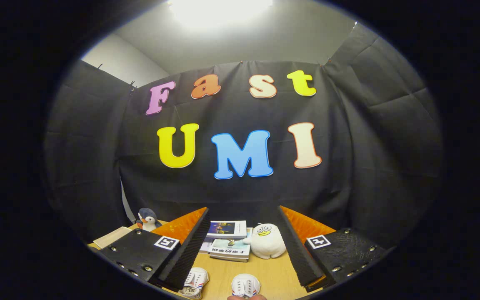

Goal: Open the storage box then place both shoes into the box .Put the left shoe in first, then the right shoe, with the right side of both shoes facing outward in a uniform manner.

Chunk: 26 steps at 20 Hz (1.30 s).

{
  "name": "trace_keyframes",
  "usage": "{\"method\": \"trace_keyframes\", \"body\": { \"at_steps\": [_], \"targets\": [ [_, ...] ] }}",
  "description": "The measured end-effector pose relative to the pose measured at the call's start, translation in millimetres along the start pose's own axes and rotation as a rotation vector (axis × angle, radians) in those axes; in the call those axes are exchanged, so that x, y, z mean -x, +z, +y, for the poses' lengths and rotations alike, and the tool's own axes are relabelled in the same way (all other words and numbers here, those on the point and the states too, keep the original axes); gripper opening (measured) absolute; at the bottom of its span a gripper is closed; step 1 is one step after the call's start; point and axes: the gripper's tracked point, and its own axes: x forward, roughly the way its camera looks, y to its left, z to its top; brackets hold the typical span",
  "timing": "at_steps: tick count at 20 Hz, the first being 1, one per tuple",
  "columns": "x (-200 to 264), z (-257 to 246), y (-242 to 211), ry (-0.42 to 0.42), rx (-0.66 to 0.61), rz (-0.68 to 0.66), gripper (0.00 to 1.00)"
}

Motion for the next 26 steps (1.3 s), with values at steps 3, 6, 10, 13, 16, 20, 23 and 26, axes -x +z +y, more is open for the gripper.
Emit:
{"method": "trace_keyframes", "body": {
  "at_steps": [3, 6, 10, 13, 16, 20, 23, 26],
  "targets": [
    [-8.5, 24.6, -18.5, 0.068, -0.027, 0.037, 0.96],
    [-17.8, 61.2, -44.1, 0.182, -0.058, 0.107, 0.96],
    [-26.7, 115.8, -88.2, 0.340, -0.165, 0.253, 0.96],
    [-29.2, 157.0, -124.8, 0.442, -0.197, 0.350, 0.96],
    [-29.6, 195.0, -157.4, 0.547, -0.226, 0.438, 0.95],
    [-30.0, 240.3, -206.0, 0.644, -0.307, 0.594, 0.96],
    [-33.2, 262.6, -233.9, 0.680, -0.388, 0.684, 0.97],
    [-35.3, 276.4, -255.9, 0.693, -0.444, 0.756, 0.97]
  ]
}}
